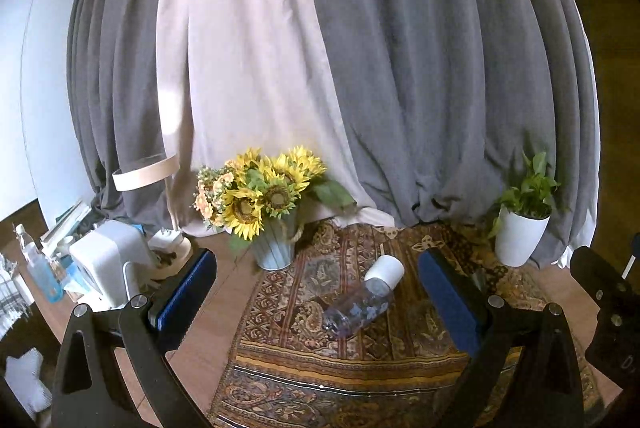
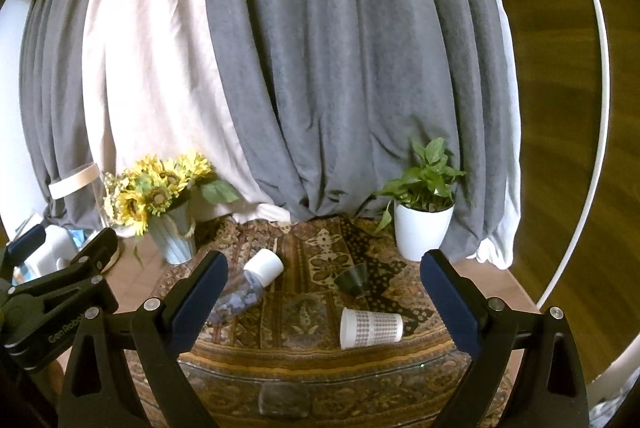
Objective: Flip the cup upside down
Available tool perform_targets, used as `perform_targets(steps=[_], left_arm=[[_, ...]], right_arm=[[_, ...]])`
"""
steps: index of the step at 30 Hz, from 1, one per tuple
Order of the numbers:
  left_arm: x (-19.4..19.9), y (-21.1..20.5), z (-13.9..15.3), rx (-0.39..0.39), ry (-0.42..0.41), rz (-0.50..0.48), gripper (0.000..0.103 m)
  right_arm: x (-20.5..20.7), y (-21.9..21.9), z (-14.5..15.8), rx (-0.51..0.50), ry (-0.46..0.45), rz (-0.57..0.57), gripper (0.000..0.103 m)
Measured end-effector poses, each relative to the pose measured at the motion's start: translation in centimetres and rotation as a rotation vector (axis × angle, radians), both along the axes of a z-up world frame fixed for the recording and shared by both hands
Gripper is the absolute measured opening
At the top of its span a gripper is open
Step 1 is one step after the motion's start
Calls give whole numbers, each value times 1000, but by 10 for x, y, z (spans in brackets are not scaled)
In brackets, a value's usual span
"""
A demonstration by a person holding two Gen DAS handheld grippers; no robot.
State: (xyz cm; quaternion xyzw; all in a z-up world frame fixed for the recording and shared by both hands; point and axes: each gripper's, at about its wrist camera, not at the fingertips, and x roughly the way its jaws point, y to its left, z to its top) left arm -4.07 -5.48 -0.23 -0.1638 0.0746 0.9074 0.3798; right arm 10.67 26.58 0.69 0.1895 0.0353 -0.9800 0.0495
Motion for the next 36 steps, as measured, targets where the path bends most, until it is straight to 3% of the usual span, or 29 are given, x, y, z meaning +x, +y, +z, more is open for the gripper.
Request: perform_targets(steps=[36], left_arm=[[-1,-1,-4,-39,-4,-52,103]], right_arm=[[12,-4,-8,14,-14,-44,97]])
